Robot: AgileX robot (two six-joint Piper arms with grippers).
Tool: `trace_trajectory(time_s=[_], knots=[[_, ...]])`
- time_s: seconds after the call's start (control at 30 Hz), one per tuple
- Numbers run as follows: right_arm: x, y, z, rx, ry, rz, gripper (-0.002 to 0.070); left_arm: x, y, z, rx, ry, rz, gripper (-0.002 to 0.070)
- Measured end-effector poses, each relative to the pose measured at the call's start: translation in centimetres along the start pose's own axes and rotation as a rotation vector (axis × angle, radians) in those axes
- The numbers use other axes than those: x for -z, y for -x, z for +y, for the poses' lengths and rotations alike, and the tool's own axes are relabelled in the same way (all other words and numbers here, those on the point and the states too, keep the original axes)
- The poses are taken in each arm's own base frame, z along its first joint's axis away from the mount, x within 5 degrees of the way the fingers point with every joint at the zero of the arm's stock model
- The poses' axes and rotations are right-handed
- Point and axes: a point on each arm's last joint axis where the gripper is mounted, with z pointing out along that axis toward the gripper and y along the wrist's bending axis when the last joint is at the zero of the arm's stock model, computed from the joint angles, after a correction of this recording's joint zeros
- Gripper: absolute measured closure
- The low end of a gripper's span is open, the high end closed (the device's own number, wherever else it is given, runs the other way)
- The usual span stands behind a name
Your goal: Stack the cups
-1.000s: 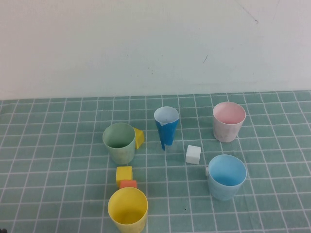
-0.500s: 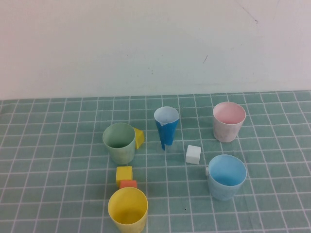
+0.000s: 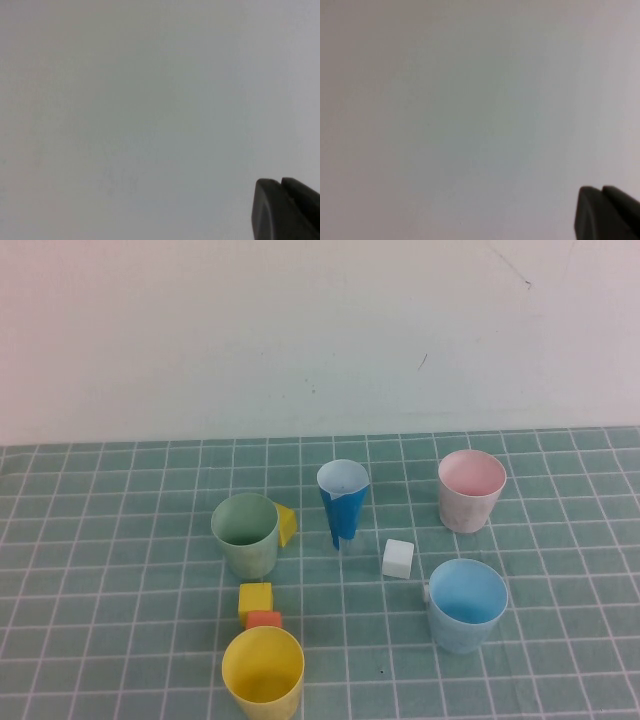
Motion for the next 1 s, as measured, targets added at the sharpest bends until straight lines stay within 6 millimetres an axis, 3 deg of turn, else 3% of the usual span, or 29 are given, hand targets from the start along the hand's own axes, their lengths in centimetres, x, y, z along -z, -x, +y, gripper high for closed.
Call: trace_trajectory(time_s=[0.13,0.37,0.57,0.7,1.0], knots=[[-0.5,0.7,-0.1,0.019,0.004,0.025,0.0679,-0.3,-0.1,0.2,0.094,0.025,0.063,0.0677],[-2.6,6.9,-0.7,0.070,0.014,-0.015,0.0679,-3.2,4.0,0.1,0.109,0.023,0.220,0.0677],[-5.2,9.9,-0.8,0.064,0.078,0.192,0.0679,-7.2,3.9,-0.1,0.118,0.027,0.584,0.0677],[-7.0,8.8,-0.4,0.066,0.140,0.442,0.0679,-9.0,2.2,-0.2,0.126,0.030,0.911,0.0677],[-8.1,2.0,1.1,0.114,0.338,1.093,0.0679,-9.8,-3.5,-1.6,0.227,-0.051,1.438,0.0677]])
